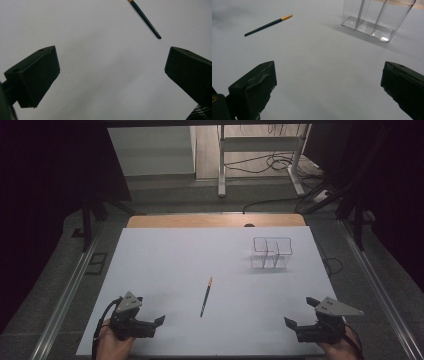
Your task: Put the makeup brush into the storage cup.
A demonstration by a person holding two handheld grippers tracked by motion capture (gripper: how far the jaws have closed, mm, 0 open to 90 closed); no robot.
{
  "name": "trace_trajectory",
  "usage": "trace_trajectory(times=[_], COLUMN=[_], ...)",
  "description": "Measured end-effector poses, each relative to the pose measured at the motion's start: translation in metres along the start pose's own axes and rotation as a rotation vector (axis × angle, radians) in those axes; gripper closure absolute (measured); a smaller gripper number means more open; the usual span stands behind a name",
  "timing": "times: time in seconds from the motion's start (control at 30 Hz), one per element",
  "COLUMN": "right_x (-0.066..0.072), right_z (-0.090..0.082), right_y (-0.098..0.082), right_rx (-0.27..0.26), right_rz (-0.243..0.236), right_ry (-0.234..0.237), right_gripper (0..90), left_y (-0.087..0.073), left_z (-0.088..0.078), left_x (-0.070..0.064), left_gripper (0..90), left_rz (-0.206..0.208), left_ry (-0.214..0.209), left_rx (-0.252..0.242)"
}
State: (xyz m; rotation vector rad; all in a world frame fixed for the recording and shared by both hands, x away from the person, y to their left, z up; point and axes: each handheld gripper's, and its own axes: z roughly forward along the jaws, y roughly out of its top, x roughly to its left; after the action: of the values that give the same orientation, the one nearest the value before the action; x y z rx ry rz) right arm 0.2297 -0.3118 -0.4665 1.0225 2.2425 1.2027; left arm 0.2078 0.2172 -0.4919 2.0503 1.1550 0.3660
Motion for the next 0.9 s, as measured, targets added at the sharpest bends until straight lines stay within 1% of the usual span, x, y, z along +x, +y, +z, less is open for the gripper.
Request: trace_trajectory(times=[0.13,0.2,0.27,0.37,0.53,0.67,0.9], right_x=[-0.0010,-0.0019,-0.0025,-0.0025,-0.0021,-0.0010,-0.0009], right_z=[0.0017,0.0022,0.0022,0.0024,0.0033,0.0038,0.0048], right_y=[-0.0002,-0.0005,-0.0006,-0.0006,-0.0002,0.0000,-0.0006], right_rx=[0.013,0.015,0.016,0.012,0.011,0.010,0.023], right_rz=[-0.011,-0.017,-0.015,-0.016,0.002,-0.007,-0.002], right_ry=[-0.004,-0.002,0.000,-0.003,0.012,0.017,0.019], right_gripper=[1.4,1.5,1.4,1.3,0.7,0.4,0.4], left_y=[-0.0005,-0.0007,-0.0011,-0.0012,0.0001,0.0004,-0.0001], left_z=[-0.0006,-0.0019,-0.0029,-0.0028,-0.0032,-0.0041,-0.0058], left_x=[0.0007,0.0015,0.0032,0.0034,0.0015,0.0027,0.0045], left_gripper=[0.9,1.0,1.0,0.9,1.3,1.5,2.0], left_rz=[0.001,-0.001,-0.014,-0.013,-0.004,-0.026,-0.048], left_ry=[-0.001,0.003,-0.001,0.001,0.002,-0.014,-0.010], left_rx=[-0.009,-0.025,-0.039,-0.039,-0.037,-0.039,-0.035])
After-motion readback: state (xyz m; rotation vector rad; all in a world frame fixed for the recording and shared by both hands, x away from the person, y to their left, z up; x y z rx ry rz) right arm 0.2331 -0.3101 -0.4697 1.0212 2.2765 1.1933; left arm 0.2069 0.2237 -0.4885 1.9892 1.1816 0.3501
